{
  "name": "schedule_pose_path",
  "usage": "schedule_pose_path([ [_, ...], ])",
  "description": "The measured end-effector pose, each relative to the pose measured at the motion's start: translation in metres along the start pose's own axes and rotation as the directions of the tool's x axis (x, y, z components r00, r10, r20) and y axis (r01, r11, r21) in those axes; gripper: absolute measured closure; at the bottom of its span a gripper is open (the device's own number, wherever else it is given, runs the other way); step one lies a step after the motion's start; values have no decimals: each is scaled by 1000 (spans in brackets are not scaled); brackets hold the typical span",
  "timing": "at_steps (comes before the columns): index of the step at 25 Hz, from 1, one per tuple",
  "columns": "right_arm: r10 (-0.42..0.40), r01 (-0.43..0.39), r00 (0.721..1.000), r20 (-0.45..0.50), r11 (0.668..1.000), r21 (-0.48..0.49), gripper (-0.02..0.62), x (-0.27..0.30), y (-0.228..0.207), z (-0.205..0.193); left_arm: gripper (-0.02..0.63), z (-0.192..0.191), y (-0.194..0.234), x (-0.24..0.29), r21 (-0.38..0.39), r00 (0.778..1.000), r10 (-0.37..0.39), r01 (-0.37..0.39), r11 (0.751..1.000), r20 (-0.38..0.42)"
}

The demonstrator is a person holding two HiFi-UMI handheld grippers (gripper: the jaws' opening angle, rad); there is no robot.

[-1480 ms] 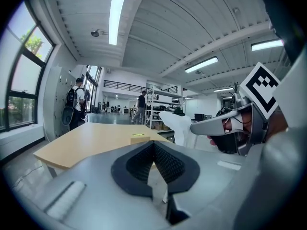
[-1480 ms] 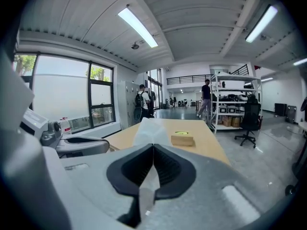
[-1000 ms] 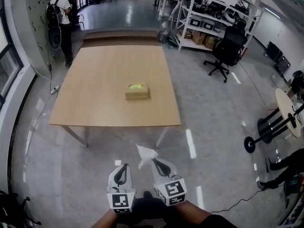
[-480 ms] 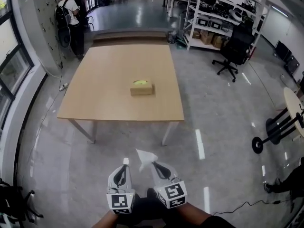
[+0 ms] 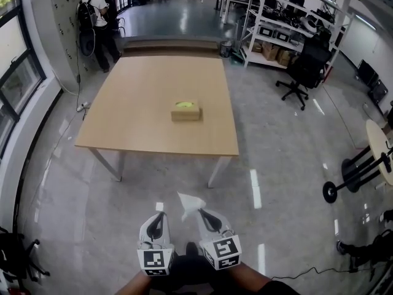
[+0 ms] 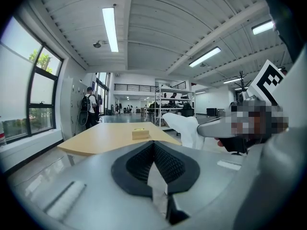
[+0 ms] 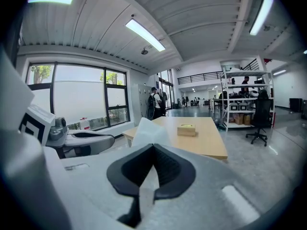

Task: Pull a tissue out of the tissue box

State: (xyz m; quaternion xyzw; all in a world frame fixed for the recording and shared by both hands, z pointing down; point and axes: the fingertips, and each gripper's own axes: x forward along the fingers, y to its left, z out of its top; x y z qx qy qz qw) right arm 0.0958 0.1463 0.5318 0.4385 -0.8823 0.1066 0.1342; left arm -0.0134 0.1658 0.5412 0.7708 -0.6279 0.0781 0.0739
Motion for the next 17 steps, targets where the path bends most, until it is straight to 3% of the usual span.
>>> schedule_pose_path([
  [17,-12,12,1000,5,1000,-6,601,-10,-4,1,589,4,-12,0,-1,1000,-22,22,1000,12],
])
